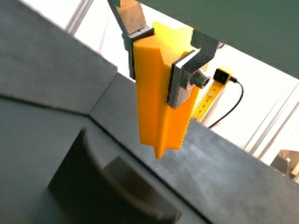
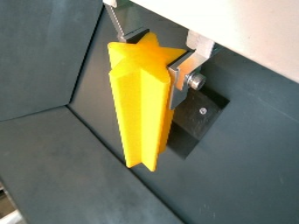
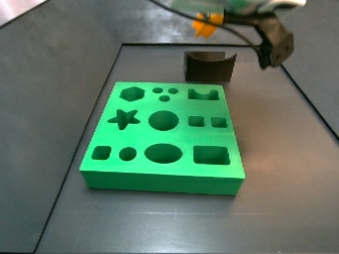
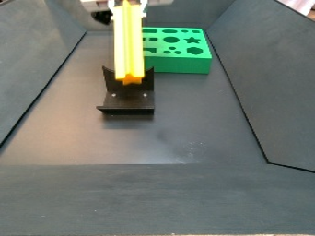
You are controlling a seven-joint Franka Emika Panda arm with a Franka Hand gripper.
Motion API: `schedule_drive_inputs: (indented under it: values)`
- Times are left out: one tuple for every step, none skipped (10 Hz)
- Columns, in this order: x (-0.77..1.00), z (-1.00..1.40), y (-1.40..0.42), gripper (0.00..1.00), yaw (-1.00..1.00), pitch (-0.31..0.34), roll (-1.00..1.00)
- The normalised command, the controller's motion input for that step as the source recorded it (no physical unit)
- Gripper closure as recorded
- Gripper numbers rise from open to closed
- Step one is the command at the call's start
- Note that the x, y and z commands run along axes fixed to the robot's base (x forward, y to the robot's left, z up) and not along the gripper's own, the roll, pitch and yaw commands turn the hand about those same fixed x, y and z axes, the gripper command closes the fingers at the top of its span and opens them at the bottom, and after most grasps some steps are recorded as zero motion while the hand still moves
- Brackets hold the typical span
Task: Pick up the star object. Move up. Place the star object on the fixture. Regrasp the star object. Move to above the board. Insert the star object.
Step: Move to above the board.
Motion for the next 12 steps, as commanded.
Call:
schedule_drive_inputs:
  values:
    - [-0.13, 1.00, 0.02, 1.00, 0.07, 0.176, -0.05]
    - [-0.12, 1.00, 0.02, 1.00, 0.10, 0.154, -0.06]
    - [-0.12, 1.00, 0.02, 1.00, 0.13, 0.107, -0.06]
    - [-0.11, 1.00, 0.02, 1.00, 0.13, 0.075, -0.06]
    - [-0.10, 1.00, 0.01, 1.00, 0.13, 0.033, -0.06]
    - [-0.10, 1.00, 0.01, 1.00, 0.12, 0.018, -0.05]
    - [-0.09, 1.00, 0.01, 1.00, 0.10, -0.011, -0.05]
    - [-0.09, 1.00, 0.01, 1.00, 0.08, -0.021, -0.05]
    - [-0.08, 1.00, 0.01, 1.00, 0.06, -0.028, -0.05]
    - [-0.07, 0.87, 0.01, 1.00, 0.04, -0.030, -0.05]
    - [-0.05, 0.65, 0.00, 1.00, 0.02, -0.023, -0.06]
    - [-0.04, 0.50, 0.00, 1.00, 0.00, -0.010, -0.06]
